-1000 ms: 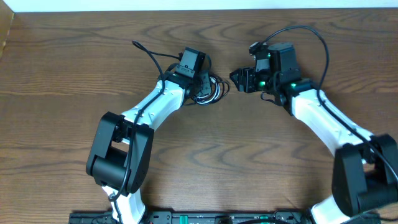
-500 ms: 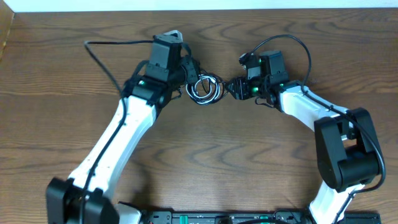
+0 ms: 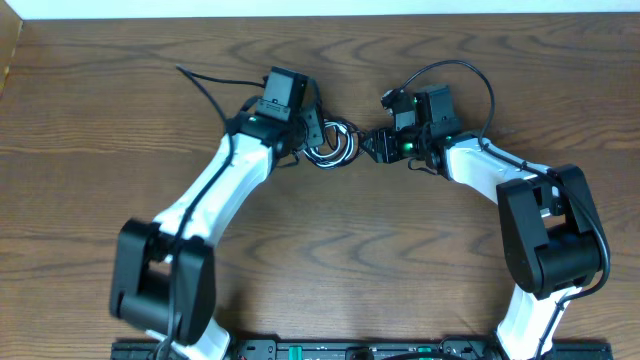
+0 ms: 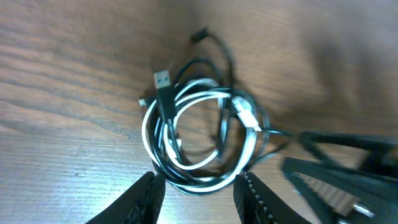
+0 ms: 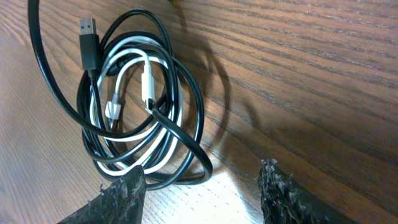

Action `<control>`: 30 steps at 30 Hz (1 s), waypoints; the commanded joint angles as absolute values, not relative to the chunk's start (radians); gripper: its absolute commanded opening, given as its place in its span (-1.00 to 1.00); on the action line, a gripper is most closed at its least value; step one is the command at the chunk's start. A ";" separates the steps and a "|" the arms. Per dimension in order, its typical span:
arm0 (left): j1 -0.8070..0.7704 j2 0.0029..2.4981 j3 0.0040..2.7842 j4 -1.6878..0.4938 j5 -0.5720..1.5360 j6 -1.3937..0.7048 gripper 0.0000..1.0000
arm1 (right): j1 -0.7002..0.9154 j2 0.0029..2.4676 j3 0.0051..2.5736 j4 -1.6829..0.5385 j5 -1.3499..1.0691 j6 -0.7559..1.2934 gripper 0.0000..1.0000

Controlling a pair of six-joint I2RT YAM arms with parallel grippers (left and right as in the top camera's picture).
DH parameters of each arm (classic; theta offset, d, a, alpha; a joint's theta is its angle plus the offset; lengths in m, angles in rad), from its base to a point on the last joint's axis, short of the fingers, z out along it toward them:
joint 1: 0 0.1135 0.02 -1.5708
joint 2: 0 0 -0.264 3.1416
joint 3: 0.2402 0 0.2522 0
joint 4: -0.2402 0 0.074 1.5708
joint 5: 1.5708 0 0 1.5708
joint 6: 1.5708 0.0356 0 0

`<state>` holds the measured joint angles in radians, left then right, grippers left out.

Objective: Untangle cables

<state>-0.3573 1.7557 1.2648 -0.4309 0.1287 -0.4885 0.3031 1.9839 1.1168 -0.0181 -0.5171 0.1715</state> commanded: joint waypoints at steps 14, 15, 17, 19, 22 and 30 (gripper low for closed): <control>-0.359 1.944 1.268 -0.431 0.085 -0.649 -0.44 | 0.307 1.985 1.117 -0.019 -0.530 0.156 0.09; -0.359 1.956 1.268 -0.428 0.084 -0.659 -0.47 | 0.308 1.985 1.117 -0.020 -0.530 0.156 0.09; -0.359 1.976 1.268 -0.422 0.085 -0.674 -0.47 | 0.308 1.985 1.117 -0.023 -0.529 0.156 0.10; -0.359 2.001 1.268 -0.422 0.085 -0.676 -0.48 | 0.308 1.985 1.117 -0.026 -0.529 0.156 0.10; -0.360 2.039 1.268 -0.424 0.085 -0.676 -0.51 | 0.308 1.985 1.117 -0.027 -0.526 0.156 0.10; -0.359 2.059 1.268 -0.406 0.085 -0.710 -0.85 | 0.308 1.985 1.118 -0.030 -0.527 0.156 0.09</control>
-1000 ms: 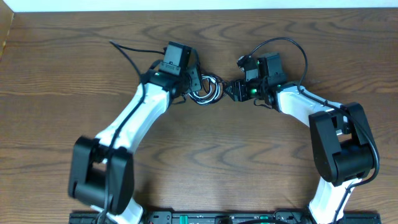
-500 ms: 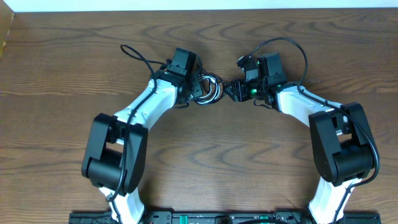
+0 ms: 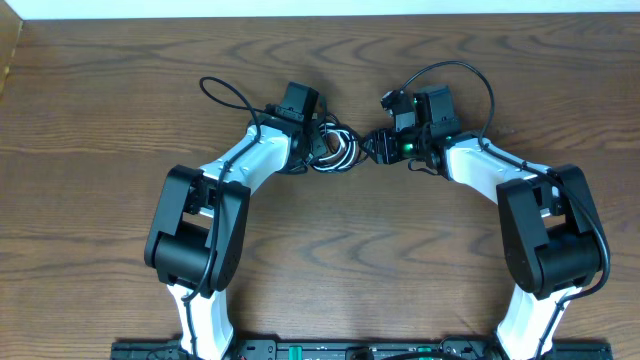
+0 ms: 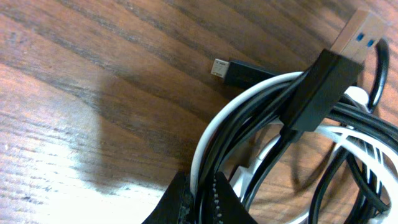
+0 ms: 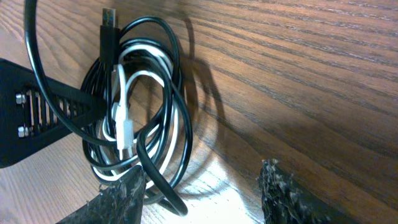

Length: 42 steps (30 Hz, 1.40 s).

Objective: Untangle cables

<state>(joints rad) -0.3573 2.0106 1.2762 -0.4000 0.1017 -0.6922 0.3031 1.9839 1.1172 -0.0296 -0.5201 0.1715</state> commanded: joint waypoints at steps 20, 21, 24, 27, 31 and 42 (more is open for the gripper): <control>-0.359 1.527 1.275 -0.373 0.127 -0.482 -0.85 | 0.277 1.596 1.119 -0.045 -0.639 0.164 0.12; -0.359 1.526 1.275 -0.371 0.126 -0.488 -0.85 | 0.279 1.586 1.119 -0.045 -0.640 0.171 0.12; -0.359 1.526 1.275 -0.353 0.126 -0.528 -0.85 | 0.290 1.579 1.119 -0.044 -0.647 0.202 0.12; -0.360 1.526 1.275 -0.326 0.133 -0.536 -0.85 | 0.306 1.583 1.119 -0.045 -0.648 0.218 0.09; -0.359 1.526 1.275 -0.327 0.178 -0.510 -0.85 | 0.322 1.583 1.119 -0.010 -0.645 0.225 0.04; -0.360 1.526 1.275 -0.335 0.459 -0.397 -0.85 | 0.323 1.584 1.119 0.098 -0.514 0.348 -0.98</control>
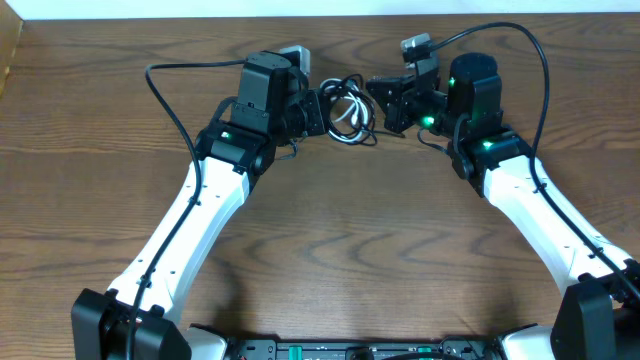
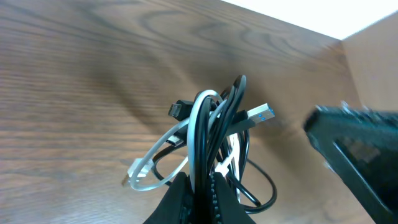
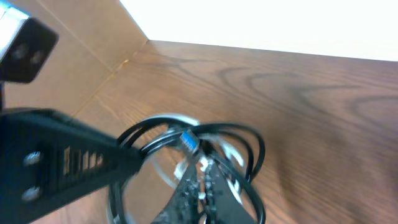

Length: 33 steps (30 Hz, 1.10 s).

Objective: Untangle cables

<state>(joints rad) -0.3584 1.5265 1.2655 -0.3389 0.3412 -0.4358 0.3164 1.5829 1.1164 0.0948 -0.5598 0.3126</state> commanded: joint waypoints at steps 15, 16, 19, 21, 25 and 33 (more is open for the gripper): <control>-0.392 1.536 1.274 -0.353 0.474 -0.401 -0.85 | 0.339 1.584 1.119 0.128 -0.515 0.378 -0.98; -0.392 1.537 1.274 -0.353 0.470 -0.402 -0.85 | 0.344 1.584 1.119 0.119 -0.515 0.378 -0.98; -0.391 1.537 1.274 -0.351 0.455 -0.416 -0.85 | 0.356 1.584 1.119 0.076 -0.514 0.377 -0.98; -0.391 1.537 1.274 -0.345 0.455 -0.429 -0.85 | 0.361 1.588 1.119 0.042 -0.514 0.365 -0.98; -0.391 1.537 1.274 -0.330 0.451 -0.470 -0.85 | 0.361 1.598 1.118 -0.017 -0.514 0.366 -0.98; -0.391 1.537 1.274 -0.252 0.404 -0.663 -0.85 | 0.361 1.605 1.118 -0.027 -0.514 0.366 -0.98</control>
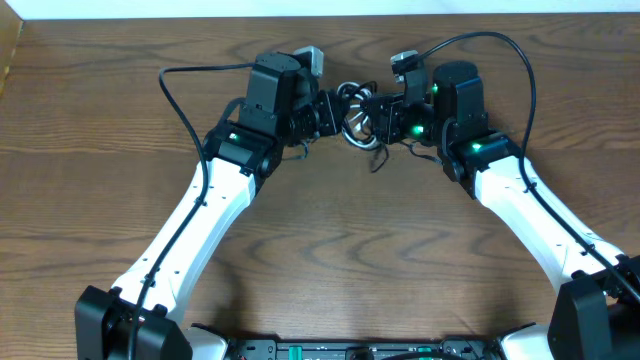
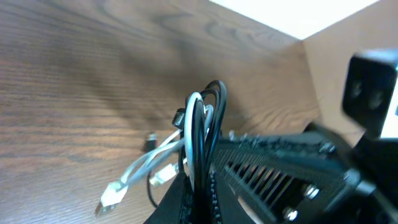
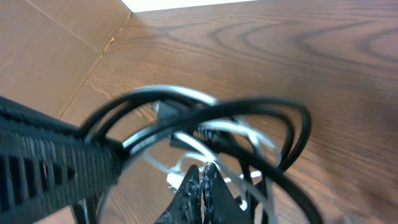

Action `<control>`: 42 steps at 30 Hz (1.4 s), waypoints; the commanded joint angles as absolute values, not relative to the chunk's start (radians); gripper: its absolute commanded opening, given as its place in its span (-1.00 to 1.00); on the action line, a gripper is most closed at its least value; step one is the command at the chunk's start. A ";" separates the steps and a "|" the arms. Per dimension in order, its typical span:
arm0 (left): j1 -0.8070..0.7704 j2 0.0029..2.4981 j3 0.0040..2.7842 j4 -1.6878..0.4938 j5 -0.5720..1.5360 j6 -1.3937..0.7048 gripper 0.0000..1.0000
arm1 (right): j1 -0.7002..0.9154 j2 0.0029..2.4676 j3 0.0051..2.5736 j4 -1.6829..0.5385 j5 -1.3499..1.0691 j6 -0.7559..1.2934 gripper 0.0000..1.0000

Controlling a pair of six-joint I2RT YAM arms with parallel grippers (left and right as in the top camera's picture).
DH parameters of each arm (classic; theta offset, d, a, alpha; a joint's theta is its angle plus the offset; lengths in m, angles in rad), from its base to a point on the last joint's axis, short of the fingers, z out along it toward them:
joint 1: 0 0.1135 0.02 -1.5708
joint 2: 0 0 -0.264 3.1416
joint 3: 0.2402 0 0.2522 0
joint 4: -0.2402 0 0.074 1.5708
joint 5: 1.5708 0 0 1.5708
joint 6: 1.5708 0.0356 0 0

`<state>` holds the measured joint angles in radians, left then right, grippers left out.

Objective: Untangle cables

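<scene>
A tangled coil of black and white cables hangs above the wooden table, held between both grippers. My left gripper is shut on the coil's left side; in the left wrist view its fingers pinch black and white strands of the upright coil. White plug ends dangle to the lower left. My right gripper is shut on the coil's right side, its tips clamped on a white strand, with a black loop arching over them.
A loose black cable end droops under the bundle. Each arm's own black lead curves over the table behind it. A cardboard wall and a white strip edge the table's far side. The left gripper's body fills the right wrist view's left.
Both grippers remain shut on the raised bundle. They stand closer together now, and the coil has turned, with the white plug ends hanging lower and a black end drooping beneath.
The coil first lay on the table between two open grippers. Then my left gripper was shut on its left edge while the right stayed open. Later both were shut on it, lifted off the table farther back, and now they hold it up close together.
</scene>
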<state>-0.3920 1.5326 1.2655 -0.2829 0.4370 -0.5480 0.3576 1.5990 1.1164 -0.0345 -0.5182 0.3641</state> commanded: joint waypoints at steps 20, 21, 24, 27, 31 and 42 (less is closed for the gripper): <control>-0.391 1.537 1.274 -0.256 0.220 -0.598 -0.85 | 0.300 1.596 1.118 -0.152 -0.558 0.284 -0.08; -0.391 1.537 1.274 -0.256 0.215 -0.598 -0.86 | 0.302 1.596 1.118 -0.171 -0.556 0.261 -0.03; -0.391 1.537 1.274 -0.263 0.223 -0.535 -0.85 | 0.299 1.597 1.118 -0.247 -0.552 0.134 0.18; -0.388 1.537 1.274 -0.267 0.312 -0.355 -0.85 | 0.286 1.597 1.118 -0.313 -0.553 -0.006 0.35; -0.356 1.537 1.274 -0.267 0.546 -0.167 -0.85 | 0.282 1.601 1.118 -0.380 -0.553 -0.189 0.56; -0.152 1.537 1.274 -0.271 0.984 -0.087 -0.85 | 0.283 1.604 1.118 -0.409 -0.553 -0.286 0.65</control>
